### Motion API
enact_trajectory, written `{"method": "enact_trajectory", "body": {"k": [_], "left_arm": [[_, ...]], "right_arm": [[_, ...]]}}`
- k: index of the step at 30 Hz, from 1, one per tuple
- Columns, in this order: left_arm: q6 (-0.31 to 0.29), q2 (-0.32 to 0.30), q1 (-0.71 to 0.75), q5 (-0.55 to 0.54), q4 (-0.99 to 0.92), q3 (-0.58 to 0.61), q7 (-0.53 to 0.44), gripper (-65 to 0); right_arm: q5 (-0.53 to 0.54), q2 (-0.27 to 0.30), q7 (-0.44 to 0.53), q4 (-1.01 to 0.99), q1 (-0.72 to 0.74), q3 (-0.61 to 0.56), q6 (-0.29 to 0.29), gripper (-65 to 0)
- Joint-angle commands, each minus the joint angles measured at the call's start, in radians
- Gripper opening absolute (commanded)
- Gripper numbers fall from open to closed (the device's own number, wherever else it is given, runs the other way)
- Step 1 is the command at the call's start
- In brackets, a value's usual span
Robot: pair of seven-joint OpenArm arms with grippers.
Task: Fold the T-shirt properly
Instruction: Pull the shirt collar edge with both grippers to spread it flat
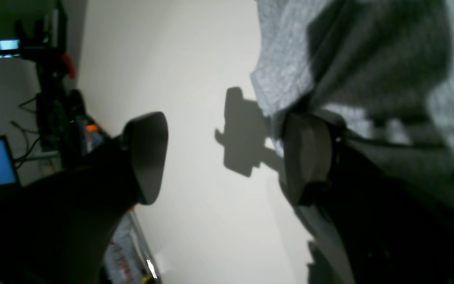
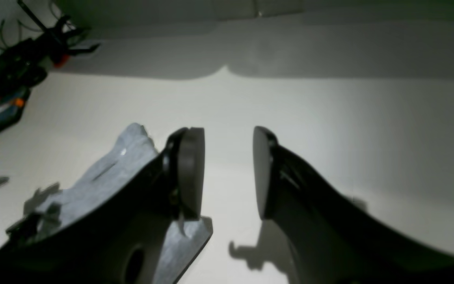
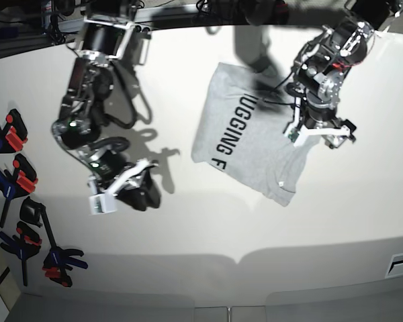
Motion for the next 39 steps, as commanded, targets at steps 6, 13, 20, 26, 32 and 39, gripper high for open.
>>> {"method": "enact_trajectory", "body": {"k": [6,13,20,26,32,39], "left_arm": [[0.016,-0.008,-0.042,0.021,0.014,-0.005,-0.006,-22.3],[0.113,-0.008,-0.038,0.012,0.014,-0.005,0.114,-22.3],[0.163,0.116,0.067,0.100,0.013,-0.033,0.175,-22.3],[0.162,0.183,0.139,0.055,0.013,-0.033,0.123,-22.3],[0.159,0.189,0.133,-0.050,-0.019,-0.033,-0.042,-22.3],[0.159,0.192,0.040,-0.066,-0.209,-0.033,-0.050,-22.3]], "right_arm": [[-0.185,-0.083,0.141,-0.088,0.028,-0.121,0.033,-45.3],[-0.338,-0.089,0.163,-0.282,0.062,-0.332,0.015,-45.3],[-0.434,-0.082,0.153,-0.404,0.029,-0.360,-0.031,-45.3],[-0.433,-0.080,0.138,-0.412,-0.016,-0.347,-0.038,-45.3],[-0.388,-0.079,0.110,-0.397,-0.077,-0.347,-0.038,-45.3],[-0.389,-0.079,0.140,-0.325,-0.198,-0.347,-0.037,-45.3]]}}
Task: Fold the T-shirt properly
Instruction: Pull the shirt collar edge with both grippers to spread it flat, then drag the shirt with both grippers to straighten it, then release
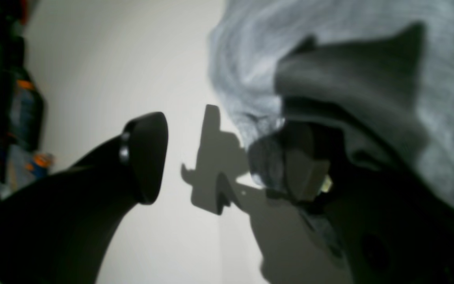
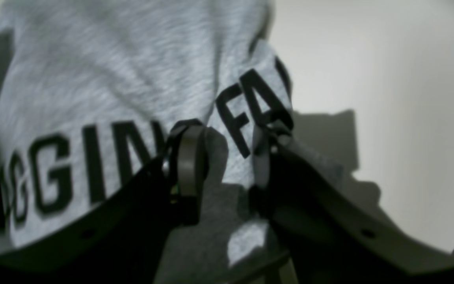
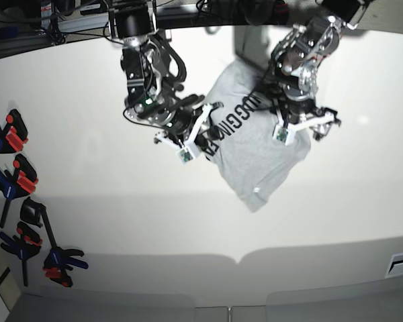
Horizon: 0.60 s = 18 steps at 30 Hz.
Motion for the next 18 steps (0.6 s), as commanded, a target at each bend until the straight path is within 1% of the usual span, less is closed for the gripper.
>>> {"method": "enact_trajectory", "body": {"k": [1,7,10,14,16,18], "left_arm": [[-0.009,-0.004,-0.012,-0.037,-0.042,-0.001,0.042,-22.3],[-0.010,-0.009,-0.095,-0.023,-0.190,-0.001,0.024,-22.3],[-0.010,-0.034,-0.134,-0.021,-0.199,-0.001,-0.010,-22.3],[-0.010,-0.062,-0.193,-0.024,-0.199,-0.001,-0.013,-22.3],[-0.010,-0.071,-0.219,-0.049,-0.199,-0.001,-0.013,-22.3],[-0.010,-0.074,-0.242,-0.098,-0.199,-0.001,-0.013,-22.3]], "right_arm": [[-0.028,0.002,-0.076,0.010,-0.030,-0.002,0.002,-45.3],[-0.024,0.003,-0.092,0.118,-0.130,-0.005,0.002,-45.3],[0.021,0.003,-0.111,0.174,-0.177,-0.005,0.003,-45.3],[0.056,0.001,-0.120,0.214,-0.211,-0.005,0.003,-45.3],[0.076,-0.004,-0.135,0.227,-0.214,-0.005,0.003,-45.3],[0.122,-0.005,-0.153,0.233,-0.213,-0.005,0.003,-45.3]]}}
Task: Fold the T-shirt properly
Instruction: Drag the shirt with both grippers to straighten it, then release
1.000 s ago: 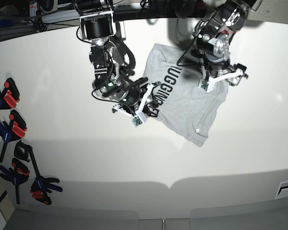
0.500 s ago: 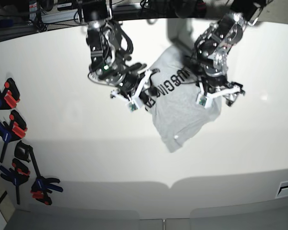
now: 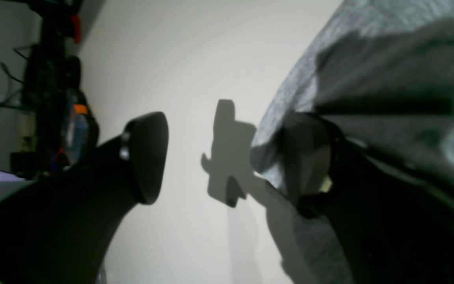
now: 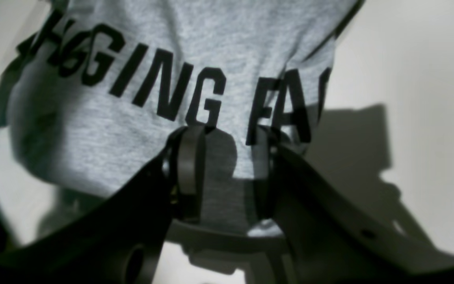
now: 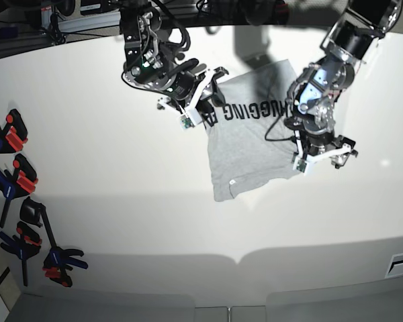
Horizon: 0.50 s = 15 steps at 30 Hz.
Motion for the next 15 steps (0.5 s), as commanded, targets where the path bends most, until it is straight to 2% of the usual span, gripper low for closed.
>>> {"method": "enact_trajectory", "body": {"k": [1,4,9,12,15], "left_arm": [[-0.008,-0.008,-0.025,-0.022,0.005,-0.004,0.011,-22.3],[-0.010,-0.008,-0.037,-0.062,0.005,-0.004,0.004,-22.3],[-0.061,-0.008,-0.039,-0.079,0.005,-0.004,-0.050,-22.3],[-0.061,-0.008,-0.056,-0.141,0.005,-0.004,-0.061,-22.3],[-0.061,-0.008,-0.080,-0.147,0.005,-0.004,-0.058,-22.3]], "right_arm": [[0.005,-0.002,-0.033,0.010,-0.006,-0.003,0.004,-45.3],[0.024,-0.002,-0.035,0.014,-0.005,-0.004,0.006,-45.3],[0.027,-0.002,-0.039,0.014,-0.006,-0.006,0.006,-45.3],[0.079,-0.002,-0.056,0.014,-0.005,-0.026,0.006,-45.3],[0.100,-0.002,-0.074,0.014,-0.005,-0.068,0.006,-45.3]]}}
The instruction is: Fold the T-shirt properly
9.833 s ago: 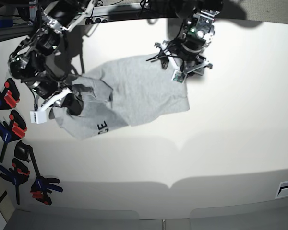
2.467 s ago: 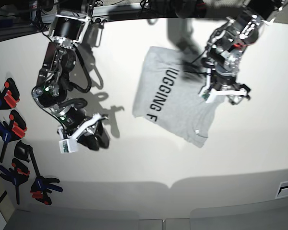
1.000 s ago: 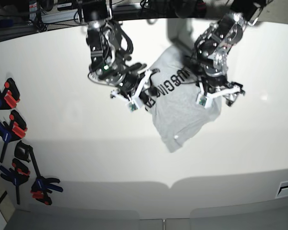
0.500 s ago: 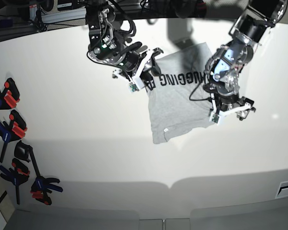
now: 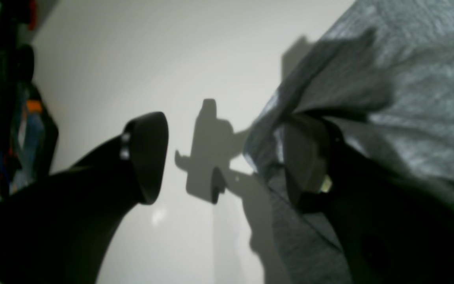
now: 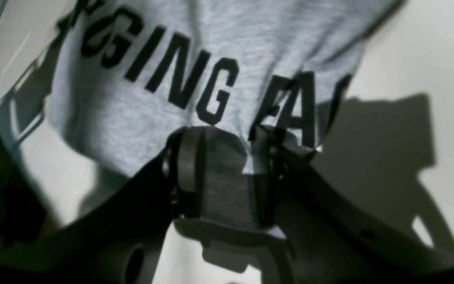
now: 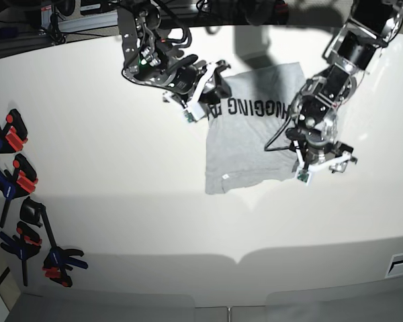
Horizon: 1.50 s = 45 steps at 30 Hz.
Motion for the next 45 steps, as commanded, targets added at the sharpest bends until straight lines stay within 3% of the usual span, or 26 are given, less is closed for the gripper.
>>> {"method": "enact_trajectory", "body": {"k": [1,6,10,14,21,23,25,30,32,36,41,45], "left_arm": [[-0.011,-0.003,-0.026,-0.001,0.010,-0.004,0.007,-22.3],[-0.007,-0.003,-0.068,-0.003,0.011,-0.004,0.056,-22.2],[0.062,-0.003,-0.093,-0.002,0.014,-0.004,0.081,-22.2],[0.078,0.005,-0.108,-0.003,0.026,-0.016,0.079,-22.2],[0.069,0.008,-0.107,-0.145,0.161,-0.191,0.043,-22.3],[0.015,0.008,-0.101,-0.227,0.216,-0.264,0.045,-22.3],[-0.077,0.008,-0.089,-0.345,0.275,-0.337,0.044,-22.3],[-0.497,0.008,-0.065,-0.789,0.356,-0.491,0.071,-22.3],[-0.594,0.008,-0.065,-0.893,0.356,-0.519,0.106,-22.3],[-0.643,0.008,-0.060,-0.969,0.356,-0.544,0.164,-22.3],[-0.665,0.008,0.039,-0.934,0.383,-0.601,0.160,-22.3],[-0.665,0.008,0.187,-0.911,0.489,-0.693,0.127,-22.3]], "right_arm": [[-0.016,-0.004,-0.033,0.007,-0.004,-0.018,0.004,-45.3],[-0.024,-0.003,-0.034,0.018,-0.002,-0.023,0.001,-45.3],[-0.024,-0.003,-0.060,0.074,0.005,0.012,-0.052,-45.3],[-0.024,-0.003,-0.062,0.164,0.007,0.083,-0.059,-45.3],[-0.024,-0.003,-0.086,0.277,0.007,0.231,-0.059,-45.3],[-0.024,-0.003,-0.111,0.288,0.007,0.272,-0.058,-45.3],[-0.024,-0.003,-0.123,0.290,0.007,0.315,-0.051,-45.3],[0.025,0.026,-0.135,0.290,0.007,0.413,0.092,-45.3],[0.081,0.057,-0.167,0.290,0.007,0.434,0.102,-45.3],[0.119,0.102,-0.219,0.290,0.007,0.478,0.102,-45.3],[0.124,0.119,-0.286,0.291,-0.001,0.563,0.102,-45.3],[0.187,0.132,-0.315,0.291,-0.029,0.642,0.104,-45.3]]}}
